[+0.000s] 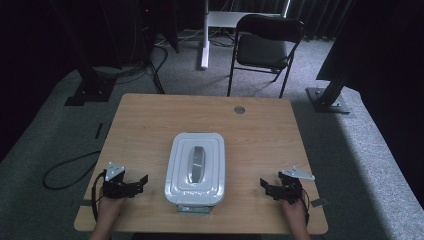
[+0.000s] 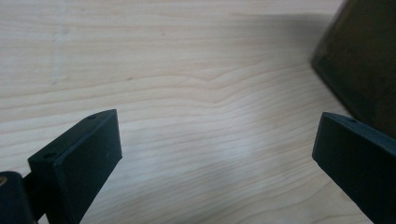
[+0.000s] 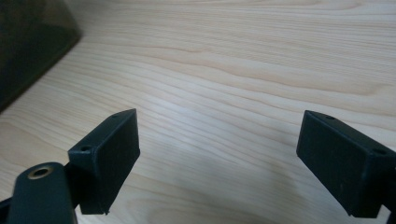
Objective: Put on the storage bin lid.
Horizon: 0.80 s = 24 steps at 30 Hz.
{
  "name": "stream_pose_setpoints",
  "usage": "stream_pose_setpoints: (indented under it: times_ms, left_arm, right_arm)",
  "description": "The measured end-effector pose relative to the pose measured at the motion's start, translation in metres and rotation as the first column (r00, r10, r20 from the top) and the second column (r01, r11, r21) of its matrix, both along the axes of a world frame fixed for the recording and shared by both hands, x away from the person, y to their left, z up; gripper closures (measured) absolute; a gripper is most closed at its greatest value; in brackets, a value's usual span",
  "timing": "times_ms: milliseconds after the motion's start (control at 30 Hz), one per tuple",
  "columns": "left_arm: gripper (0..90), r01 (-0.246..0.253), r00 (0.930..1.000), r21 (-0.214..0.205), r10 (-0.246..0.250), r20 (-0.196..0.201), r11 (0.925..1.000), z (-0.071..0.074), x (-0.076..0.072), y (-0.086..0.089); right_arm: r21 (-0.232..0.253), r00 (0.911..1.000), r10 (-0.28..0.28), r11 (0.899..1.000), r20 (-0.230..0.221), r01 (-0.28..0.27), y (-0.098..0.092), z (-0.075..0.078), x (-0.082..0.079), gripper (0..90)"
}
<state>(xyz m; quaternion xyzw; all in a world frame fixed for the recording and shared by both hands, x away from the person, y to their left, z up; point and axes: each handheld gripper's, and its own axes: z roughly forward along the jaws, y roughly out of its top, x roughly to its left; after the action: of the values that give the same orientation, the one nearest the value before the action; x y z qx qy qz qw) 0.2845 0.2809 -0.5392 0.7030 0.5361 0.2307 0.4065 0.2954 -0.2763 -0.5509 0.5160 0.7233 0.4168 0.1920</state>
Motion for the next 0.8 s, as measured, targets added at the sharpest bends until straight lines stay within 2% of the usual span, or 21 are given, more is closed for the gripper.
stream_pose_setpoints:
  times_ms: [233, 467, 633, 800]
  left_arm:
    - [2.1, -0.045, 0.9989, 0.002, 0.045, -0.008, 0.999, -0.003, -0.002, 0.012]
    - [2.1, -0.083, 0.9965, 0.023, 0.083, -0.008, 0.9963, -0.006, -0.009, 0.021]
    - [2.1, -0.131, 0.9914, 0.041, 0.131, 0.005, 0.9905, -0.006, -0.016, 0.03]
    - [2.1, -0.185, 0.9827, 0.061, 0.185, 0.008, 0.9809, -0.008, -0.022, 0.04]
  right_arm:
    - [-0.026, 0.9973, -0.074, 0.997, 0.008, 0.074, -0.02, -0.002, -0.008, 12.5]
    - [-0.035, 0.9873, -0.159, 0.987, 0.012, 0.159, -0.038, -0.005, -0.016, 12.5]
    - [-0.044, 0.973, -0.23, 0.972, 0.017, 0.231, -0.048, -0.005, -0.019, 12.5]
    - [-0.051, 0.9642, -0.265, 0.963, 0.014, 0.265, -0.056, -0.006, -0.023, 12.5]
